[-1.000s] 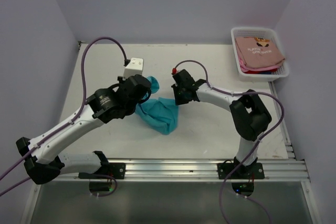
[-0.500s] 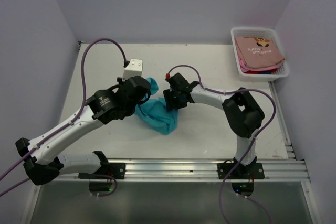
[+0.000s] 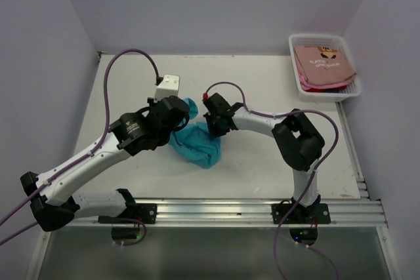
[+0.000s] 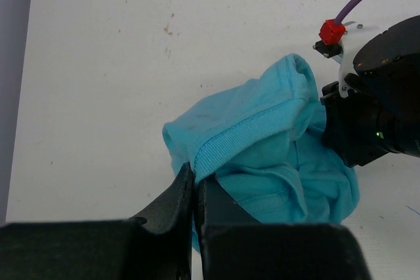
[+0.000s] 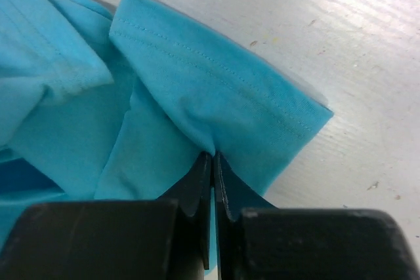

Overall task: Fold and stack the t-shirts
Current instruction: Flatten the tshirt out

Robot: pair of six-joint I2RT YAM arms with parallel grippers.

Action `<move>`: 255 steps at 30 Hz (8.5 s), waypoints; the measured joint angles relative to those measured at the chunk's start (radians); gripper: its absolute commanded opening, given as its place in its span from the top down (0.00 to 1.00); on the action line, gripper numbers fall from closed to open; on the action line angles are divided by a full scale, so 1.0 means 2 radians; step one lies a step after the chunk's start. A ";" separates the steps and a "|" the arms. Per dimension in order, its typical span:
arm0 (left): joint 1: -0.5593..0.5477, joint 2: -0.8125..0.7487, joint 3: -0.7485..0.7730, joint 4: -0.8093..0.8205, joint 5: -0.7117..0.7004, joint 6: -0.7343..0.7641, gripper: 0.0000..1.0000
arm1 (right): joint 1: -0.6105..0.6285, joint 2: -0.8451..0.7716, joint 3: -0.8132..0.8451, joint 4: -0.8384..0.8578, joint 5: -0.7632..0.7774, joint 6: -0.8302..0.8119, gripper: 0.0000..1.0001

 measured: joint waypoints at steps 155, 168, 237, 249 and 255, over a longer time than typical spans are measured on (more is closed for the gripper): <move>0.036 -0.192 -0.346 0.153 -0.012 -0.202 0.00 | -0.043 -0.420 0.029 -0.250 0.414 0.000 1.00; 0.098 0.071 -0.314 0.434 0.171 0.023 0.00 | -0.043 -0.420 0.016 -0.250 0.397 -0.002 1.00; 0.132 -0.028 -0.016 0.169 0.087 0.064 0.08 | -0.048 -0.424 -0.008 -0.249 0.384 -0.007 1.00; 0.132 -0.082 -0.195 0.182 0.200 -0.005 0.04 | -0.053 -0.423 -0.012 -0.246 0.384 -0.008 1.00; 0.132 -0.053 -0.310 0.195 0.272 -0.058 0.09 | -0.053 -0.423 -0.013 -0.245 0.384 -0.008 1.00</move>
